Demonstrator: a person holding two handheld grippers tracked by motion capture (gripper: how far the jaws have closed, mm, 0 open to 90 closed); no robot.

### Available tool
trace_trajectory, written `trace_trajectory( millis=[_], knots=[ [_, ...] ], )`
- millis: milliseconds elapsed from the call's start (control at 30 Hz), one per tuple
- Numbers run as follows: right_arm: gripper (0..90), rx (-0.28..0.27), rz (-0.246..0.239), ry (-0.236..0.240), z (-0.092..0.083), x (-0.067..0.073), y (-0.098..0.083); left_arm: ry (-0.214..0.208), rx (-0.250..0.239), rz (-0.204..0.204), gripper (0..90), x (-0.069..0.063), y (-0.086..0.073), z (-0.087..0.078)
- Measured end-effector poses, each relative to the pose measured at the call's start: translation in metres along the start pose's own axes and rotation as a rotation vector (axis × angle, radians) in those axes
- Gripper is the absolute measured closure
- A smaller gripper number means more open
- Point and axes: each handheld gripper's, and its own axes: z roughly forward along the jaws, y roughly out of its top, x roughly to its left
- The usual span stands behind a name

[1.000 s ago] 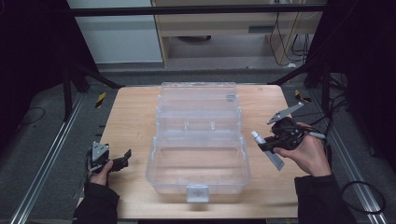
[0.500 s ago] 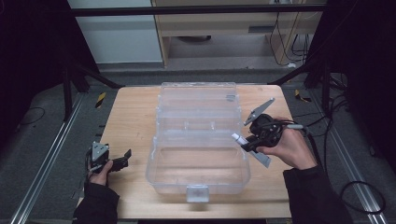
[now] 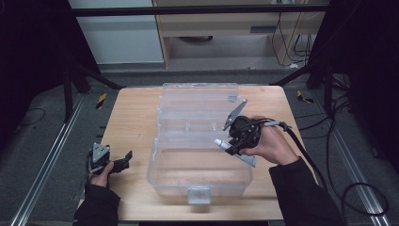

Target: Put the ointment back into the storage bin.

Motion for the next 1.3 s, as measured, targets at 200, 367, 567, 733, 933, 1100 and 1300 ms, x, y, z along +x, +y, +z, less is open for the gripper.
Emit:
trace_trajectory(
  millis=[200, 367, 567, 733, 933, 1100, 1300],
  knots=[
    [69.9, 0.032, -0.038, 0.018, 0.011, 0.001, 0.011, -0.001, 0.000, 0.000, 1.6, 0.000, 0.000, 0.000],
    [69.8, 0.080, -0.100, 0.037, 0.028, 0.005, 0.017, 0.000, 0.000, 0.000, 1.6, 0.000, 0.000, 0.000],
    [69.8, 0.124, -0.179, 0.063, 0.045, 0.010, 0.018, -0.001, 0.000, 0.000, 1.6, 0.000, 0.000, 0.000],
    [69.7, 0.155, -0.218, 0.084, 0.056, 0.013, 0.020, -0.001, 0.000, 0.000, 1.6, 0.000, 0.000, 0.000],
    [69.7, 0.186, -0.251, 0.098, 0.069, 0.014, 0.017, -0.001, 0.000, 0.000, 1.6, 0.000, 0.000, 0.000],
    [69.7, 0.211, -0.264, 0.105, 0.078, 0.015, 0.014, -0.001, 0.000, 0.000, 1.6, 0.000, 0.000, 0.000],
    [69.7, 0.244, -0.276, 0.107, 0.089, 0.013, 0.009, -0.001, 0.000, 0.000, 1.6, 0.000, 0.000, 0.000]
  ],
)
